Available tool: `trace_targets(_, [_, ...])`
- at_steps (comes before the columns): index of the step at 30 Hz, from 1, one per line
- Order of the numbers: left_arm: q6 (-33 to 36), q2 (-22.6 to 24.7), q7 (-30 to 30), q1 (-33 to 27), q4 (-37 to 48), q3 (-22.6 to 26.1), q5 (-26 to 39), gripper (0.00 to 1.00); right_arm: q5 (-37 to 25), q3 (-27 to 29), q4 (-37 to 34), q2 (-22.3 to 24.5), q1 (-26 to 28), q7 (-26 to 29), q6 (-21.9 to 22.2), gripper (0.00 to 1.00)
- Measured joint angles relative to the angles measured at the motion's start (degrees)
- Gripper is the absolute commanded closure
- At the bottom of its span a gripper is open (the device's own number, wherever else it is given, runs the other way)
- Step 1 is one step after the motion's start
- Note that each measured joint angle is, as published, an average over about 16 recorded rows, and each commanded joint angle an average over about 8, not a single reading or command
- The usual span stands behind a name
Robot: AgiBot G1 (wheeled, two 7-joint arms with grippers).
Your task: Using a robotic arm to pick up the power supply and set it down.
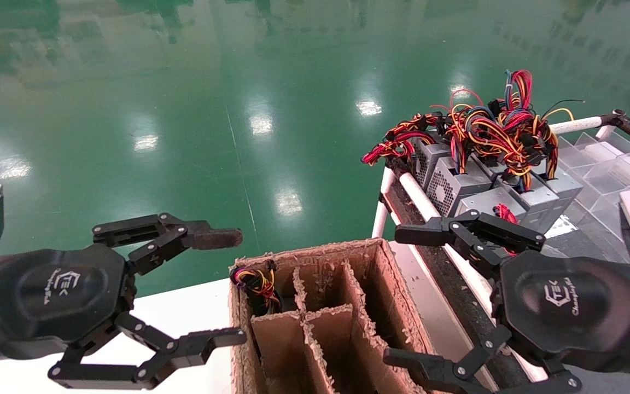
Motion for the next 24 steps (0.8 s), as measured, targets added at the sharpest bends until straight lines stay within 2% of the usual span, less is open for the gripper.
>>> trace_targets(24, [0.0,0.0,0.0,0.0,0.0,0.0,0.0,1.0,0.0,0.0,0.0,0.0,0.0,0.0,0.0,0.0])
